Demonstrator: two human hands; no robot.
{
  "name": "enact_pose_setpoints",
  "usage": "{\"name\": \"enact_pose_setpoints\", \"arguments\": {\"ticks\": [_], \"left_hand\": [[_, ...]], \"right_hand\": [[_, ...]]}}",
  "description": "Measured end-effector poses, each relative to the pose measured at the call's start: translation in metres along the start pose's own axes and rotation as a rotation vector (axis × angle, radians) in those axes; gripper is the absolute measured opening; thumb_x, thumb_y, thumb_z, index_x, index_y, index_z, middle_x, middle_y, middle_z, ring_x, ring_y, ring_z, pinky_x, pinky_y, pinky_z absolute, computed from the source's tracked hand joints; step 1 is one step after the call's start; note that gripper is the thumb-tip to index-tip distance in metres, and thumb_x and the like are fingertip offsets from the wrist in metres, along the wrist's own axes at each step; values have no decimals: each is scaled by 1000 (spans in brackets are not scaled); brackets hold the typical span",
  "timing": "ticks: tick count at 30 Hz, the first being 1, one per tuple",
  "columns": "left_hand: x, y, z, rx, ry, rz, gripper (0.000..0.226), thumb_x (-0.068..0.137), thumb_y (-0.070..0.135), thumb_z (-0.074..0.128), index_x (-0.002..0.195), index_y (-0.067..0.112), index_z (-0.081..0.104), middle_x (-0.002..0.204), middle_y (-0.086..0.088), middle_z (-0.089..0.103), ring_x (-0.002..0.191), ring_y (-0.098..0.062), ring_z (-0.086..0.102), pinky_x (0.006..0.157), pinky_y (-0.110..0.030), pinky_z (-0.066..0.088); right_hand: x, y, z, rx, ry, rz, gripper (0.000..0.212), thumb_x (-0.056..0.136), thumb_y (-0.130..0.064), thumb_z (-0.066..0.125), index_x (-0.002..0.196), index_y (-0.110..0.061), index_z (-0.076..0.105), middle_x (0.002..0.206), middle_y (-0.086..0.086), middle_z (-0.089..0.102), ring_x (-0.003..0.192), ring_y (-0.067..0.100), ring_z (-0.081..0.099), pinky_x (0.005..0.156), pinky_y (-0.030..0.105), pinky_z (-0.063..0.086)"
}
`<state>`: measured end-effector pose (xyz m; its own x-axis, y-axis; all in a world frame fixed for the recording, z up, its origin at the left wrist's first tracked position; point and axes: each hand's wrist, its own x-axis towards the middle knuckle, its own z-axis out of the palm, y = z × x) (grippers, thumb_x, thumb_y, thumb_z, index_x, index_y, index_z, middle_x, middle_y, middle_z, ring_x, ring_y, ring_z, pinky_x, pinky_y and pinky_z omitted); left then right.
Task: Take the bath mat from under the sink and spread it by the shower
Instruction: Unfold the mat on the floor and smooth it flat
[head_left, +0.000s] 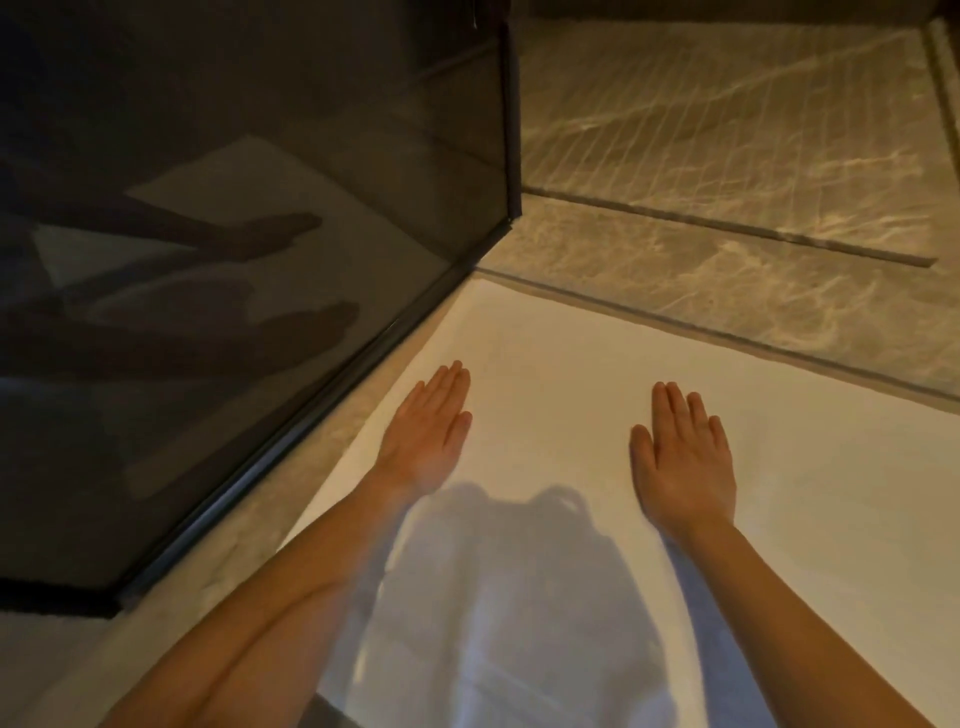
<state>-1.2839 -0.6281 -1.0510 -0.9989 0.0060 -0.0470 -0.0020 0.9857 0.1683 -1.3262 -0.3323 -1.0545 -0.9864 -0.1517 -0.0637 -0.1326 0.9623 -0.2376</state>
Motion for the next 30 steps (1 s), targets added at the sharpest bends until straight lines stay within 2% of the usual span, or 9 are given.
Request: {"name": "enact_pose_setpoints", "arguments": {"ticks": [2, 5, 8, 11, 16, 22, 25, 28, 30], "left_hand": [[-1, -12, -8, 29, -40, -27, 56, 104, 35, 16, 155, 16, 2, 164, 1, -4, 149, -9, -8, 119, -26, -8], [8, 10, -12, 14, -21, -16, 59, 103, 38, 13, 155, 14, 0, 164, -1, -5, 149, -12, -9, 120, -29, -8], [35, 60, -4, 54, 19, 158, 59, 103, 38, 13, 155, 14, -1, 164, -1, -4, 149, -13, -8, 120, -31, -8], [69, 110, 10, 78, -8, 273, 57, 104, 33, 21, 155, 14, 5, 164, 0, 3, 150, -15, -2, 120, -33, -6], [111, 100, 11, 51, -65, 329, 60, 103, 41, 25, 156, 20, 6, 164, 4, 3, 150, -11, -1, 120, -32, -4], [128, 12, 0, 1, -1, 67, 60, 103, 43, 18, 156, 18, 4, 164, 3, -1, 149, -8, -5, 117, -27, -8], [127, -29, 0, -9, 19, 19, 60, 103, 41, 22, 156, 15, 11, 164, -1, 4, 150, -13, 1, 119, -30, -2], [126, -47, -4, -37, 16, -64, 58, 104, 37, 25, 155, 12, 13, 164, -3, 7, 150, -15, 4, 121, -36, 7], [122, -37, -12, 30, -5, -87, 59, 104, 37, 21, 155, 10, 9, 164, -5, 5, 150, -16, 2, 121, -39, 7]], "right_hand": [[0, -1, -3, -9, -8, -1, 61, 102, -41, 15, 157, -15, 2, 165, 0, 1, 151, 19, -3, 123, 38, 1], [-3, -5, -7, -34, -34, 18, 61, 102, -40, 15, 156, -14, 1, 165, 1, 0, 151, 20, -4, 122, 39, 2], [9, -22, -10, -37, -9, 54, 62, 102, -38, 18, 156, -13, 3, 165, 4, 2, 151, 22, -1, 122, 41, 2], [38, -46, -10, -29, 37, -9, 60, 103, -36, 17, 156, -13, 3, 165, 4, 2, 151, 22, -1, 122, 39, 0], [67, -40, 5, -44, 6, 2, 62, 101, -42, 9, 156, -15, -1, 165, 2, -1, 151, 19, -4, 122, 39, 0], [67, -39, 11, -30, 23, -8, 64, 100, -44, 9, 156, -16, 0, 165, 2, 0, 151, 20, -3, 123, 39, 1], [67, -39, 9, -31, 12, -6, 63, 100, -43, 12, 156, -16, 0, 165, 2, -1, 151, 20, -3, 123, 39, 0], [66, -40, 8, -34, 21, -8, 63, 101, -43, 12, 156, -16, 0, 165, 1, -1, 151, 20, -3, 123, 39, 1], [67, -39, 8, -37, 15, -12, 63, 101, -43, 12, 157, -16, 1, 165, 2, 0, 151, 20, -3, 123, 39, 1]]}}
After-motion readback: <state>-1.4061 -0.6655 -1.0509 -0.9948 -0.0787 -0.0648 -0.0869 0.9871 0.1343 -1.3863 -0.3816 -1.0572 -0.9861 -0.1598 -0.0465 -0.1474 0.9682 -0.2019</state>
